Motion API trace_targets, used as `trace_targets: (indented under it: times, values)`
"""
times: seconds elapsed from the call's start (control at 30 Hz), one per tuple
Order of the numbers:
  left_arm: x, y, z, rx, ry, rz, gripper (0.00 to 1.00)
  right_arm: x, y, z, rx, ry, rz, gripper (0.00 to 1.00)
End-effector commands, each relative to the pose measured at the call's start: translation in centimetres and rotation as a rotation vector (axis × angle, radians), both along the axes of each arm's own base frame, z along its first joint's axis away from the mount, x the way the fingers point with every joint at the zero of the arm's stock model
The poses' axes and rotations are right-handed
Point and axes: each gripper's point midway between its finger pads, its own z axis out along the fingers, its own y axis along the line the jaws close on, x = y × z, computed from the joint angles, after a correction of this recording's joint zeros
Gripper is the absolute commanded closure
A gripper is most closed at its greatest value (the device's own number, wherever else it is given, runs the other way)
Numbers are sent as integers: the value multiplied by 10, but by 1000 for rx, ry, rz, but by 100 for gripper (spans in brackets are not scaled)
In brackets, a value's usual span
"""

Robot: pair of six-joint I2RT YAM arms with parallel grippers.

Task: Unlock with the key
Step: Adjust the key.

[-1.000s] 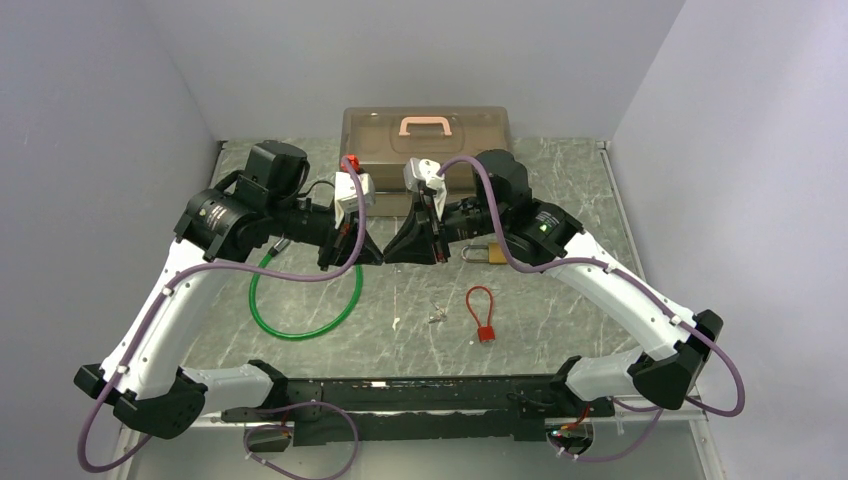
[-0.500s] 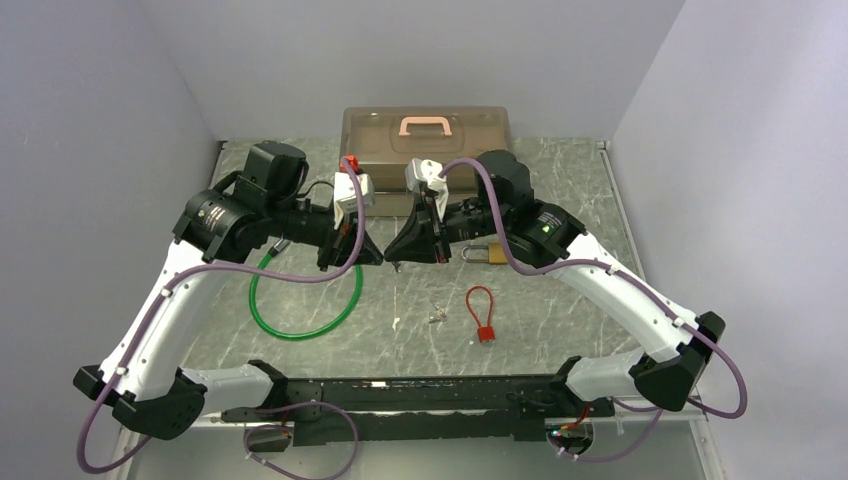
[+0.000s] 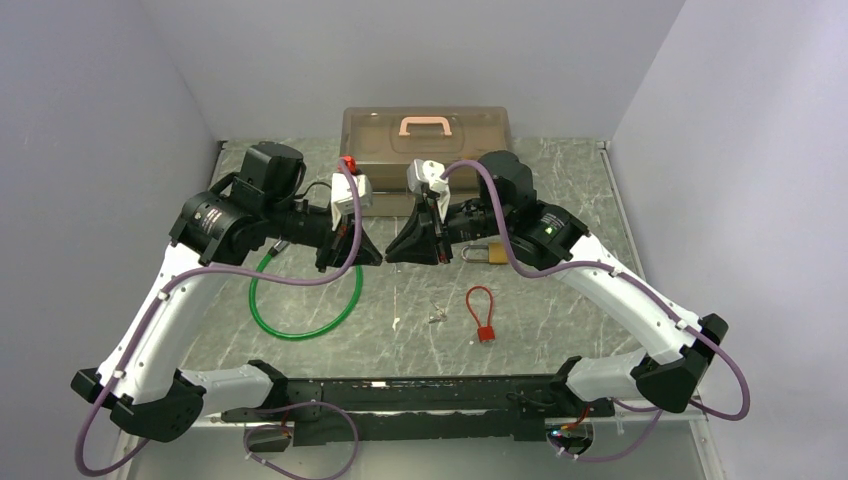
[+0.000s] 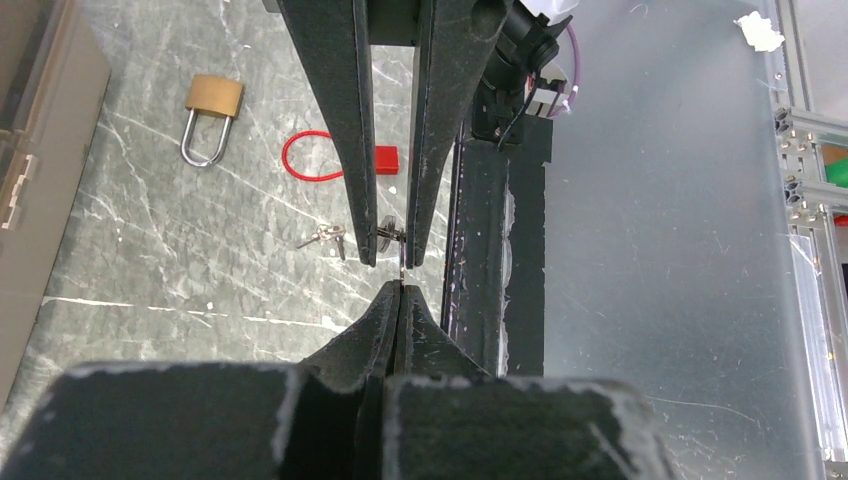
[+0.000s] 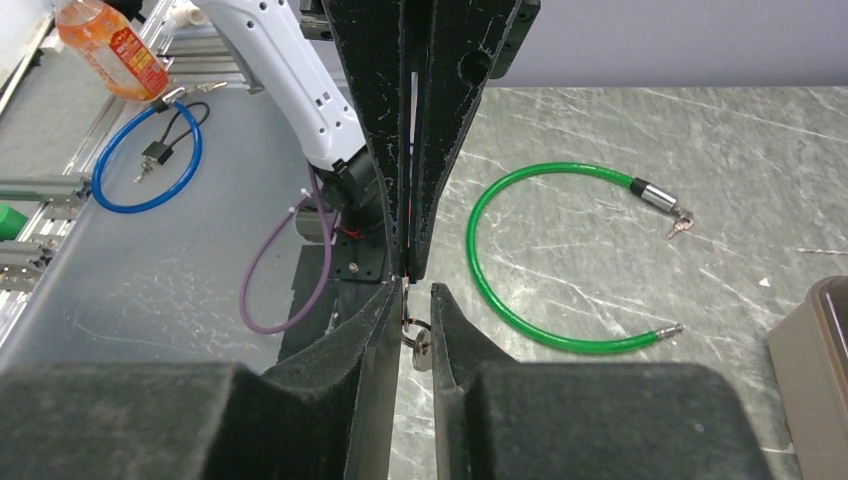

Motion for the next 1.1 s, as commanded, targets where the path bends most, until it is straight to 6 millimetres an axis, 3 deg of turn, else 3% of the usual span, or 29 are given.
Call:
trace_targets:
  times: [0.0, 0.13, 0.4, 0.6, 0.7, 0.77, 0.87, 0.93, 1.07]
  values:
    - [-12, 0, 18, -58, -37, -37, 100, -1, -6, 10, 15, -38, -10, 85]
    - [-12, 0, 21, -67, -46, -38, 100, -3, -5, 9, 16, -28, 7, 100]
    - [-8, -3, 28, -79, -71, -36, 100, -17, -6, 1, -19, 47, 78, 100]
    - [-4, -6, 32, -90, -86, -50, 96, -20, -7, 6, 4, 89, 57, 100]
    - [0, -7, 31, -83, -94, -49, 78, -17, -10, 5, -12, 100, 28, 100]
    - [3, -8, 29, -71, -106, -55, 52, -14, -15, 3, -16, 122, -8, 100]
    - [14, -4, 26, -29, -175, -34, 32, -2, -28, 1, -10, 135, -83, 100]
    - [28, -1, 21, 20, -226, -8, 24, 8, -40, 0, 4, 140, -147, 100]
    - [63, 6, 6, 118, -357, 38, 21, 40, -66, -2, 22, 138, -344, 100]
